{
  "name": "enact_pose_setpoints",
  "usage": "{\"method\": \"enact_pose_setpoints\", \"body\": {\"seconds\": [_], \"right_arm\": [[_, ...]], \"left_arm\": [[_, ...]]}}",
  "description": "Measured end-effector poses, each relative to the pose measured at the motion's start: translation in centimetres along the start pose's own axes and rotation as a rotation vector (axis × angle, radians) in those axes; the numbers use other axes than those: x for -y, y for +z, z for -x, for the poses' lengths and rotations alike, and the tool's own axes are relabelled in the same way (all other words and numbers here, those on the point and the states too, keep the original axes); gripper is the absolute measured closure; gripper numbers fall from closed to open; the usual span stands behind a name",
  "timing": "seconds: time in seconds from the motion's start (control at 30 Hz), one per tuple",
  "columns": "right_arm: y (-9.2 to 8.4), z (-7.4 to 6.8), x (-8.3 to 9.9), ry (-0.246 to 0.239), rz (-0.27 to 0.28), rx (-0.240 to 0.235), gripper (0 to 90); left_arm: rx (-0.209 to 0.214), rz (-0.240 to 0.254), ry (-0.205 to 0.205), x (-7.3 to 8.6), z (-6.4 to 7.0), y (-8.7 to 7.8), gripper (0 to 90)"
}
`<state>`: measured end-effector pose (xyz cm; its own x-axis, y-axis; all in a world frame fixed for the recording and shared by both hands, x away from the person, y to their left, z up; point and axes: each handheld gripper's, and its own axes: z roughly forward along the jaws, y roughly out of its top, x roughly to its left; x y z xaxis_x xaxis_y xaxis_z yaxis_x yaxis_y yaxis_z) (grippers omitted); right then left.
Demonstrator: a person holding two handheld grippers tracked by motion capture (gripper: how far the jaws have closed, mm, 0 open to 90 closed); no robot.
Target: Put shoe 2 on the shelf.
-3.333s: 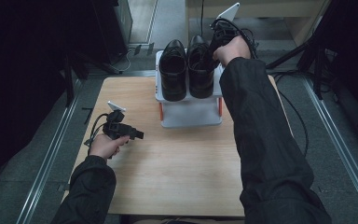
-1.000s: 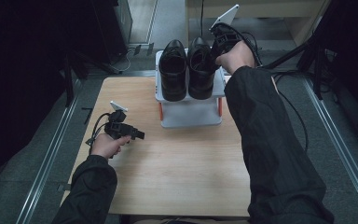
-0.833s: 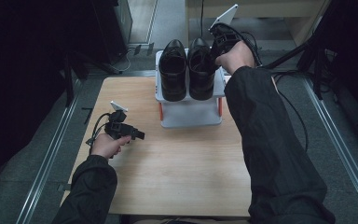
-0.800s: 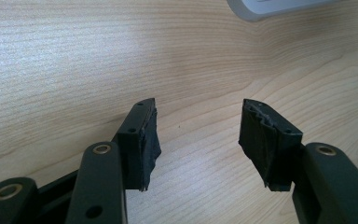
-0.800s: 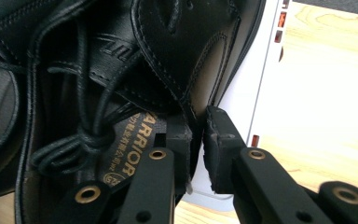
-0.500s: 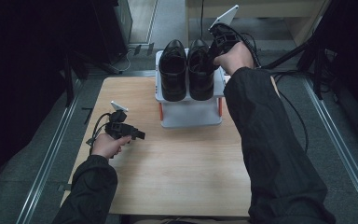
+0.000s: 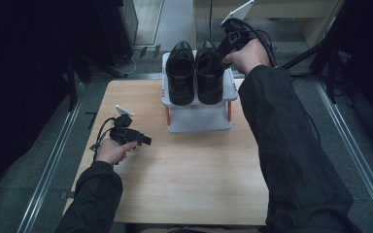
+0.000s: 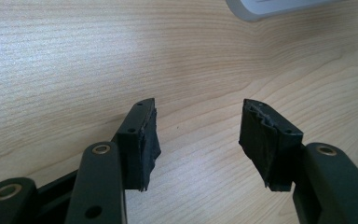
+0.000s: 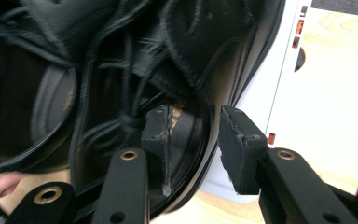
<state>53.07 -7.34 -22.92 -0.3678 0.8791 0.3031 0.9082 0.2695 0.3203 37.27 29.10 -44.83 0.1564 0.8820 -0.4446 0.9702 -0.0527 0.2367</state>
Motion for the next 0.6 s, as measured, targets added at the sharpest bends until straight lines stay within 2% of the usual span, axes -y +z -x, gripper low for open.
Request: {"method": "enact_pose_setpoints", "body": {"seconds": [0.13, 0.23, 0.3, 0.43, 0.6], "right_arm": [[-1.3, -0.2, 0.3, -0.038, 0.021, -0.022, 65.1], [-2.2, 0.1, 0.8, -0.066, 0.029, -0.015, 65.2], [-2.7, 0.6, 1.4, -0.081, 0.031, -0.015, 65.1], [-3.2, 2.0, 2.5, -0.082, 0.045, -0.030, 65.2], [-3.2, 3.1, 4.3, -0.098, 0.049, -0.050, 65.2]], "left_arm": [[0.000, 0.008, -0.006, 0.1, 0.0, -0.1, 46.0], [-0.001, 0.008, -0.007, 0.1, 0.0, -0.1, 45.9], [-0.001, 0.008, -0.007, 0.1, 0.0, -0.1, 45.9], [-0.004, 0.004, -0.004, 0.1, 0.0, -0.1, 45.8], [-0.006, 0.017, 0.001, 0.1, 0.1, -0.1, 45.7]]}}
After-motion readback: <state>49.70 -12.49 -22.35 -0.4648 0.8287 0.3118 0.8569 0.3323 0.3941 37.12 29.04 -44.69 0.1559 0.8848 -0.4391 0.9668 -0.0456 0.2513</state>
